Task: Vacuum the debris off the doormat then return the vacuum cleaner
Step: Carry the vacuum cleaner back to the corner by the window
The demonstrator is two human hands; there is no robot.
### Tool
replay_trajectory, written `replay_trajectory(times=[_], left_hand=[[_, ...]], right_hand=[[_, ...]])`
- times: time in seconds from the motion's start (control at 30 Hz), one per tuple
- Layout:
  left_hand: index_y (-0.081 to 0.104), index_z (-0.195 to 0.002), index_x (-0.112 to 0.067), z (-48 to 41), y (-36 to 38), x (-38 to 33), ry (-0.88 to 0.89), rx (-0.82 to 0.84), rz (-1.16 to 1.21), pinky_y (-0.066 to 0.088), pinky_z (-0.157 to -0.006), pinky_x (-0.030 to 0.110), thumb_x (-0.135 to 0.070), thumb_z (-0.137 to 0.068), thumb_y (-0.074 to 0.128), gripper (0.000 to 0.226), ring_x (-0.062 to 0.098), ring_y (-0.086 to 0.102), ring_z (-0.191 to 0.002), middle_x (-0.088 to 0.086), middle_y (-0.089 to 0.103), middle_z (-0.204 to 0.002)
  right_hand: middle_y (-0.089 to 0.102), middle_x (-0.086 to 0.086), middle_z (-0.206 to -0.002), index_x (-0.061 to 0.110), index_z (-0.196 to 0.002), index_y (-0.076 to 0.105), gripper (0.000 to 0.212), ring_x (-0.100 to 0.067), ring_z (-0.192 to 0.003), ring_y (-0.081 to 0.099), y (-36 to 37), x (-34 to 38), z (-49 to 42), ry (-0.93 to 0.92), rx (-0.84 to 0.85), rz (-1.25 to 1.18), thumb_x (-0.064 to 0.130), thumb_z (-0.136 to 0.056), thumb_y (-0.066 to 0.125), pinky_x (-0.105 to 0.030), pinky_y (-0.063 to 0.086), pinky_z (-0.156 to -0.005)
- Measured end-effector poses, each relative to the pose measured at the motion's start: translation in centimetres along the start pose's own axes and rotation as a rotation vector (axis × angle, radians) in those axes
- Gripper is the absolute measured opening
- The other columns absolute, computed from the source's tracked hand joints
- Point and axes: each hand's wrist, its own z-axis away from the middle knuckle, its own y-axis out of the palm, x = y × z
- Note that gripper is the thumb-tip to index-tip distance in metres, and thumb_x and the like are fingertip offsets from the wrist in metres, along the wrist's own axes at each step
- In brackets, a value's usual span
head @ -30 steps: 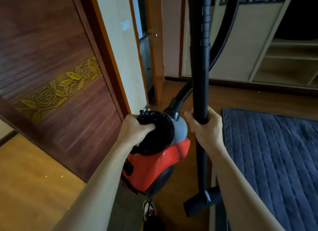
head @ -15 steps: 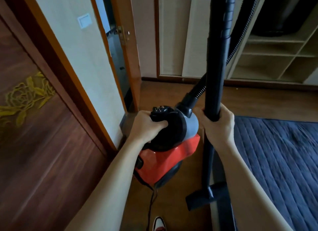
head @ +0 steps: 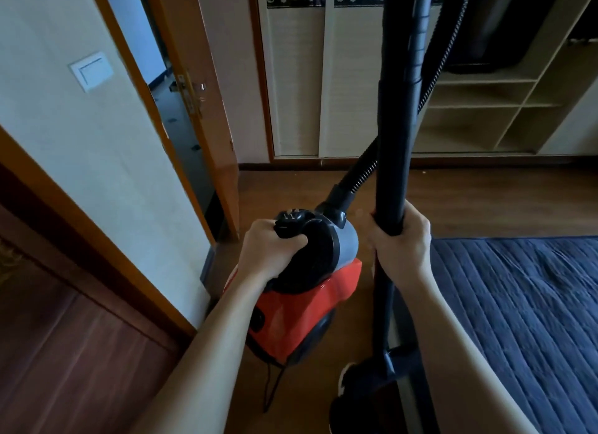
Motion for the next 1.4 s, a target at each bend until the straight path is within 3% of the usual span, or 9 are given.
replay_trajectory(times=[0.1, 0.3, 0.4, 0.5, 0.63, 0.97, 1.07, 1.2, 1.4], left_hand=[[0.051, -0.058, 0.005, -4.2, 1.2, 0.4, -0.001, 0.011, 0.006, 0.035, -0.042, 0.027, -0.015, -0.072, 0.068, 0.030, 0.016, 0.045, -0.036, 0.005, 0.048, -0.045], [0.050, -0.052, -0.011, -14.6, 4.8, -0.4, -0.044, 0.041, -0.009, 0.034, -0.040, 0.023, -0.014, -0.076, 0.069, 0.030, 0.013, 0.046, -0.034, 0.003, 0.049, -0.044], [0.052, -0.052, -0.013, -20.6, 7.0, -2.1, -0.051, 0.054, -0.043, 0.035, -0.039, 0.022, -0.016, -0.076, 0.070, 0.030, 0.012, 0.048, -0.034, -0.001, 0.051, -0.043], [0.054, -0.054, -0.013, -26.1, 8.8, -4.0, -0.030, 0.060, -0.061, 0.035, -0.041, 0.023, -0.017, -0.076, 0.069, 0.028, 0.012, 0.049, -0.036, -0.001, 0.052, -0.043], [0.053, -0.051, -0.015, -32.4, 10.8, -5.4, -0.027, 0.048, -0.048, 0.036, -0.042, 0.025, -0.016, -0.076, 0.071, 0.031, 0.014, 0.049, -0.036, -0.001, 0.052, -0.043], [0.054, -0.037, -0.024, -46.4, 14.7, -7.5, 0.103, -0.020, -0.111, 0.038, -0.045, 0.028, -0.013, -0.073, 0.073, 0.042, 0.015, 0.057, -0.044, -0.003, 0.055, -0.041], [0.061, -0.047, -0.012, -51.3, 15.8, -7.2, 0.100, -0.026, -0.088, 0.046, -0.049, 0.038, -0.013, -0.074, 0.073, 0.029, 0.026, 0.064, -0.053, 0.010, 0.063, -0.051], [0.060, -0.054, -0.003, -59.6, 17.1, -6.7, 0.061, 0.005, -0.048, 0.042, -0.047, 0.033, -0.015, -0.074, 0.072, 0.026, 0.025, 0.060, -0.047, 0.010, 0.063, -0.051], [0.064, -0.059, -0.001, -72.8, 18.8, -7.2, 0.113, 0.123, -0.058, 0.054, -0.054, 0.049, -0.021, -0.070, 0.071, 0.024, 0.032, 0.066, -0.058, 0.015, 0.066, -0.057]], right_hand=[[0.054, -0.031, -0.066, -0.007, -0.076, 0.053, 0.029, -0.038, -0.056, 0.050, 1.2, -2.2, -3.6, -0.003, 0.001, 0.004, 0.003, -0.086, 0.078, -0.042, 0.044, -0.052], [0.053, -0.028, -0.065, -0.007, -0.075, 0.052, 0.031, -0.041, -0.057, 0.050, 2.6, -7.3, -13.6, 0.014, -0.006, -0.020, 0.005, -0.085, 0.078, -0.045, 0.044, -0.054], [0.046, -0.011, -0.057, 0.008, -0.066, 0.048, 0.035, -0.014, -0.050, 0.043, 3.3, -9.5, -19.8, 0.041, 0.005, -0.043, 0.001, -0.084, 0.077, -0.029, 0.041, -0.050], [0.046, -0.001, -0.056, 0.017, -0.066, 0.050, 0.037, -0.005, -0.049, 0.045, 3.8, -11.3, -25.1, 0.033, 0.049, -0.107, -0.003, -0.084, 0.075, -0.016, 0.040, -0.049], [0.050, -0.015, -0.065, 0.003, -0.070, 0.050, 0.031, -0.010, -0.052, 0.044, 4.5, -13.5, -31.4, -0.006, 0.073, -0.125, -0.003, -0.085, 0.076, -0.018, 0.040, -0.049], [0.049, -0.005, -0.058, 0.038, -0.067, 0.050, 0.051, -0.009, -0.054, 0.043, 7.2, -18.9, -44.0, -0.031, 0.027, -0.097, 0.002, -0.085, 0.081, -0.026, 0.041, -0.051], [0.049, 0.004, -0.059, 0.040, -0.065, 0.049, 0.053, -0.008, -0.053, 0.044, 8.9, -21.0, -47.8, -0.037, 0.013, -0.091, 0.002, -0.086, 0.080, -0.021, 0.041, -0.050], [0.054, -0.003, -0.059, 0.034, -0.068, 0.051, 0.047, -0.016, -0.052, 0.049, 12.4, -23.6, -54.5, -0.031, -0.046, -0.046, 0.000, -0.085, 0.080, -0.019, 0.043, -0.050], [0.061, 0.023, -0.062, 0.043, -0.073, 0.054, 0.053, 0.000, -0.056, 0.056, 17.9, -25.9, -65.5, -0.020, -0.125, -0.025, -0.002, -0.085, 0.079, -0.011, 0.044, -0.057]])
